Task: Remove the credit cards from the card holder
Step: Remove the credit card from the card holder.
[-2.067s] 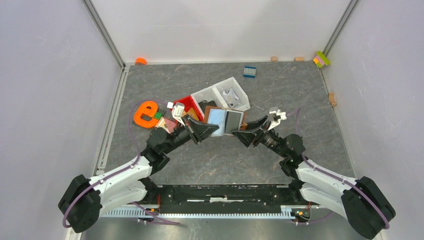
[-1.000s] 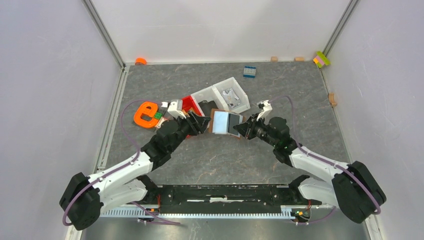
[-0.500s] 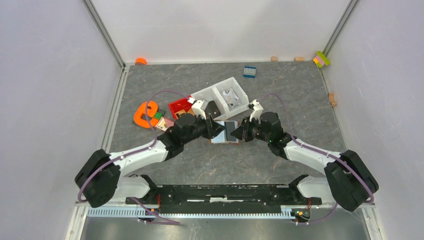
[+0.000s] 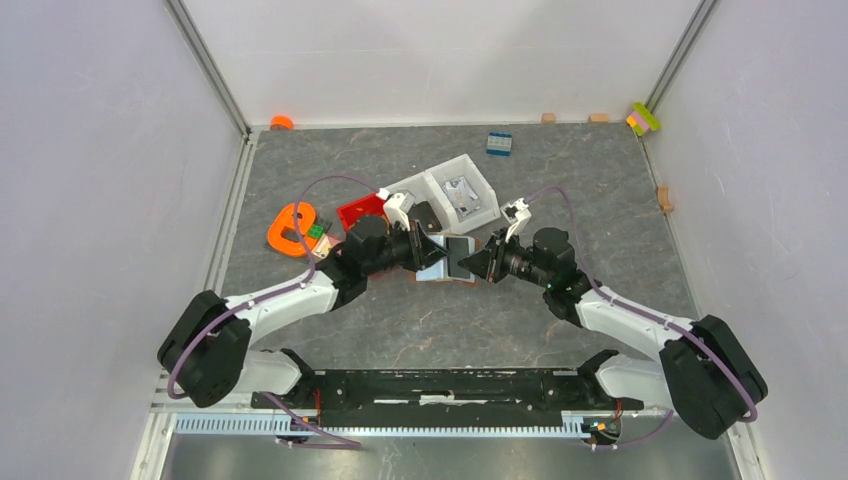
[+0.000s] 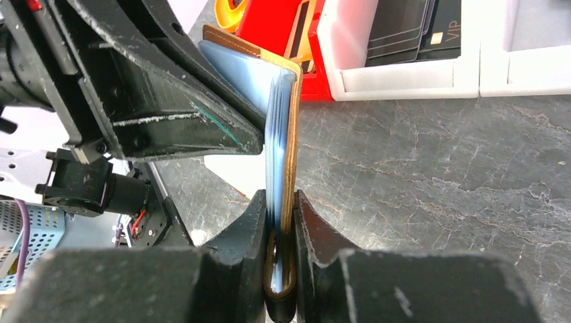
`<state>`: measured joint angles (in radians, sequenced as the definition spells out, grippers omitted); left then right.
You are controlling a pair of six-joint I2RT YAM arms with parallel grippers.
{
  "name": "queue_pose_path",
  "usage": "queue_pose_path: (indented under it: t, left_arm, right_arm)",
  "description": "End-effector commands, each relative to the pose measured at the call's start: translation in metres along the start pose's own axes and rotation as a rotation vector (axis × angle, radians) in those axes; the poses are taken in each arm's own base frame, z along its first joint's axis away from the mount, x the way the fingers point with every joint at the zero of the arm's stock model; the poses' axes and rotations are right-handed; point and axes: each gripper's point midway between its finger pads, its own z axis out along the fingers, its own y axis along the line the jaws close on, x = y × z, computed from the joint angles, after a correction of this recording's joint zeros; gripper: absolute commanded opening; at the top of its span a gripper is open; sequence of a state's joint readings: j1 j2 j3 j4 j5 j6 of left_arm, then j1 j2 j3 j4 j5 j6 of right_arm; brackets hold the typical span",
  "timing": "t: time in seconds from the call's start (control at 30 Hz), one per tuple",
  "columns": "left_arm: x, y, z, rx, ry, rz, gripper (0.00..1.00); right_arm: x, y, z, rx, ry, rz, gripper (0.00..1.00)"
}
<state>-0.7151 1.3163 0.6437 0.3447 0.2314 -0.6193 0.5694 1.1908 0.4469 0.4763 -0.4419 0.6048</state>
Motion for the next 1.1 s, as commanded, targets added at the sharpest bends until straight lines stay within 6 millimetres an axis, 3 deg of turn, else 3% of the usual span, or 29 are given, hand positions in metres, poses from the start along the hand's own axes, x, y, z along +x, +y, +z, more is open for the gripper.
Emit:
queue_pose_path:
  t: [0.0, 0.23, 0.4, 0.8, 1.07]
  left_arm:
    - [-0.012, -0.016, 0.000, 0.108, -0.008, -0.043, 0.22]
    - [-0.013, -0.029, -0.004, 0.204, 0.002, -0.046, 0.32]
    - [-0.018, -0.050, -0.014, 0.321, -0.004, -0.042, 0.24]
    - [-0.018, -0.071, -0.023, 0.441, 0.021, -0.071, 0.32]
    - [-0.017, -0.092, -0.030, 0.587, 0.044, -0.097, 0.23]
  right_arm:
    - [-0.028, 0.021, -0.008, -0.078, -0.123, -0.053, 0.01]
    - [-0.033, 0.035, -0.017, -0.164, -0.162, -0.025, 0.00]
    - [-0.033, 0.049, -0.021, -0.259, -0.156, 0.015, 0.00]
    - [-0.043, 0.075, -0.040, -0.412, -0.206, 0.014, 0.00]
    - [-0.045, 0.092, -0.051, -0.524, -0.228, 0.040, 0.01]
